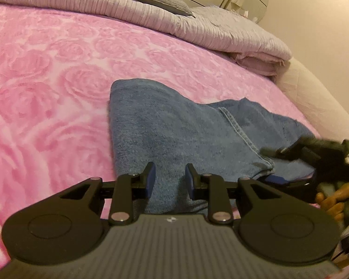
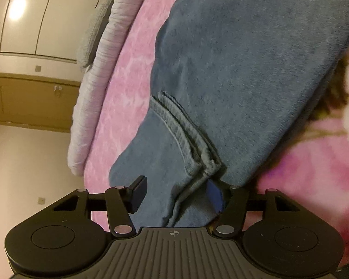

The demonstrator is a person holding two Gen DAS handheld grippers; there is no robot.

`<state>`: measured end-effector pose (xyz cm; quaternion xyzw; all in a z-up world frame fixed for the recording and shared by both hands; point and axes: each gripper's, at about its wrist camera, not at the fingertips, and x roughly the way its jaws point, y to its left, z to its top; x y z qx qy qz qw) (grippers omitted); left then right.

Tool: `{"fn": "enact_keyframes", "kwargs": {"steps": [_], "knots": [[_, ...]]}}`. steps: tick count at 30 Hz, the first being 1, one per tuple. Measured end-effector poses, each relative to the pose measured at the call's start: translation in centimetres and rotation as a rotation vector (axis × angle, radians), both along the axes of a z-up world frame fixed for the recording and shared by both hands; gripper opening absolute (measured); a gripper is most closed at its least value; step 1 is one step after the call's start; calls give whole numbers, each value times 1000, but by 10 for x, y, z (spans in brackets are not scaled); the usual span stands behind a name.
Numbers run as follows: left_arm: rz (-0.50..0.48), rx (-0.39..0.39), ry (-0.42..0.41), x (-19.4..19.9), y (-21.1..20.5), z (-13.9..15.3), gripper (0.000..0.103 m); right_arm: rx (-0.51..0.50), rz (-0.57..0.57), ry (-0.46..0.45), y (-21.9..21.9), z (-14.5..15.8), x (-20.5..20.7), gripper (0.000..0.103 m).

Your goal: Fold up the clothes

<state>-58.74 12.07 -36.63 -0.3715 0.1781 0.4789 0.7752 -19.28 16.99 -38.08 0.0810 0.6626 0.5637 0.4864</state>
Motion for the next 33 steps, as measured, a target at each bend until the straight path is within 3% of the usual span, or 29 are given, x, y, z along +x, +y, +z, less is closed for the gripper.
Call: {"fn": "enact_keyframes", "kwargs": {"steps": [3, 5, 8, 11, 15, 16, 20, 23, 25, 29, 31, 33], "knots": [[5, -8, -12, -1, 3, 4, 23, 21, 6, -85, 8, -6, -12, 14], [3, -7, -8, -1, 4, 10, 22, 71, 19, -146, 5, -2, -17, 10], [-53, 26, -13, 8, 9, 28, 22, 228, 32, -308, -6, 28, -17, 7], [-118, 62, -26, 27, 18, 43, 22, 374, -13, -453, -21, 66, 4, 7], [-218, 60, -5, 72, 37, 40, 22, 479, -153, -684, -46, 93, 62, 7], [-242, 50, 0, 85, 41, 34, 22, 463, -184, -662, -49, 86, 78, 7], [-293, -1, 65, 130, 53, 8, 22, 305, -292, -398, -51, 29, 140, 8], [-295, -6, 102, 136, 55, 3, 22, 186, -369, -199, -52, -14, 188, 7], [-293, -22, 98, 133, 59, 3, 22, 180, -374, -148, -53, -23, 197, 8], [-295, -19, 153, 136, 64, 10, 22, 189, -328, -207, -43, -21, 196, 7], [-288, -24, 157, 140, 65, 14, 22, 195, -272, -326, -37, -7, 186, 7], [-284, -29, 150, 146, 67, 17, 22, 255, -193, -506, -29, 20, 171, 7]]}}
